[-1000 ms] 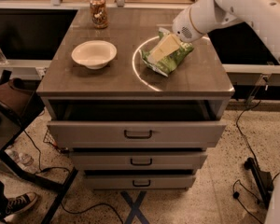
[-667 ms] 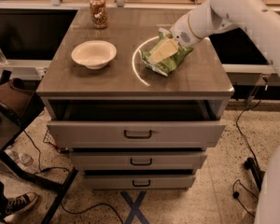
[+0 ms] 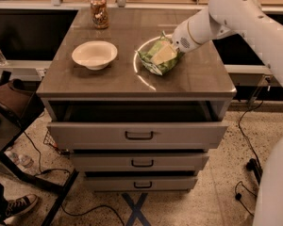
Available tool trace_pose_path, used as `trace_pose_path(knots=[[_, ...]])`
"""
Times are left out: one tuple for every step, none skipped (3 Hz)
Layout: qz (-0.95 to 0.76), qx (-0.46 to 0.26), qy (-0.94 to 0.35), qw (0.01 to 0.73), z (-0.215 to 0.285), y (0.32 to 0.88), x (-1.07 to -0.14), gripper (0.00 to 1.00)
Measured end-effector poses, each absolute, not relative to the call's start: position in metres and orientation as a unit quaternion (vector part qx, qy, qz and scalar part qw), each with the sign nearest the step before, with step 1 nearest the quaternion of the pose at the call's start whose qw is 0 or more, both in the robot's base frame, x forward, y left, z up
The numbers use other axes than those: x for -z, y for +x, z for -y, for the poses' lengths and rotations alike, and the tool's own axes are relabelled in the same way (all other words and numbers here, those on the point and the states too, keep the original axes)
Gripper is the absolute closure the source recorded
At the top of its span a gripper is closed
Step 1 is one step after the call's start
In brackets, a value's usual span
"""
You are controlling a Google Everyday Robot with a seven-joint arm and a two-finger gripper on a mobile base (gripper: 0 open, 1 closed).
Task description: Place green jalapeno chip bag into paper bowl
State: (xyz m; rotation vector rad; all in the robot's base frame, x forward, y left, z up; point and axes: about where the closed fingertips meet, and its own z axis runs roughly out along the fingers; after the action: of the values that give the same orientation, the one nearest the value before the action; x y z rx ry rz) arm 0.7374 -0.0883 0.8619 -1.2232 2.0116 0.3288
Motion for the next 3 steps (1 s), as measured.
trace_pose_path(knots=[[-0.785, -0.129, -0.478, 0.372, 0.0867, 0.7375, -0.8603, 0.86], [-0.785, -0.129, -0.478, 0.372, 0.0866, 0.7375, -0.8612, 1.00], [-0.785, -0.129, -0.478, 0.372, 0.0866, 0.7375, -0.8613, 1.00]])
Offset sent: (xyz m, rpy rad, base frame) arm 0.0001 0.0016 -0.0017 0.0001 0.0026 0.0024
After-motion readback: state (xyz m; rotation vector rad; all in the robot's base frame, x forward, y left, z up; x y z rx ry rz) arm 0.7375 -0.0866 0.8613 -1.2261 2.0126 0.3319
